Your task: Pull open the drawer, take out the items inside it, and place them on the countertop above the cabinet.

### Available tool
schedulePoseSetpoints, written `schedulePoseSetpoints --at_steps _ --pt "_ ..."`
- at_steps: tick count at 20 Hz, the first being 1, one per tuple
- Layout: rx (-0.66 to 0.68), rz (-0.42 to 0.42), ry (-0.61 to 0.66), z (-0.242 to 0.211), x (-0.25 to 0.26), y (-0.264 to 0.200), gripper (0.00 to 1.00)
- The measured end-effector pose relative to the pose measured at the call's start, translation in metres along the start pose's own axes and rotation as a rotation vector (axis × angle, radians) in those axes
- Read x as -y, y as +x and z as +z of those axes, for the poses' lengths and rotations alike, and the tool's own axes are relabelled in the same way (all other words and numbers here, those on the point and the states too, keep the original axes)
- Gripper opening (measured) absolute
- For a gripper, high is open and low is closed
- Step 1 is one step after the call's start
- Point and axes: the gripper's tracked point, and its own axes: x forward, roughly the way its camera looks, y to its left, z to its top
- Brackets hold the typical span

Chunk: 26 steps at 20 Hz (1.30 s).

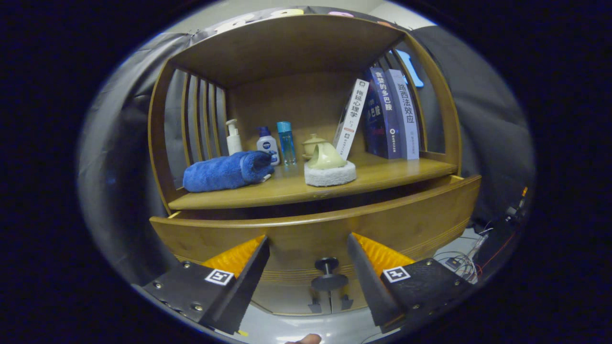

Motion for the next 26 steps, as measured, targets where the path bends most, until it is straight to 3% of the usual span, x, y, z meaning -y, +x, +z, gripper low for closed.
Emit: schedulePoseSetpoints --at_steps 14,23,26 --pt "0.031 0.000 0.015 0.007 -0.002 0.039 0.98" --pt "0.022 0.001 0.023 0.004 -0.001 0.038 1.00" --pt "0.048 0.022 -0.015 0.022 -0.009 0.026 1.00"
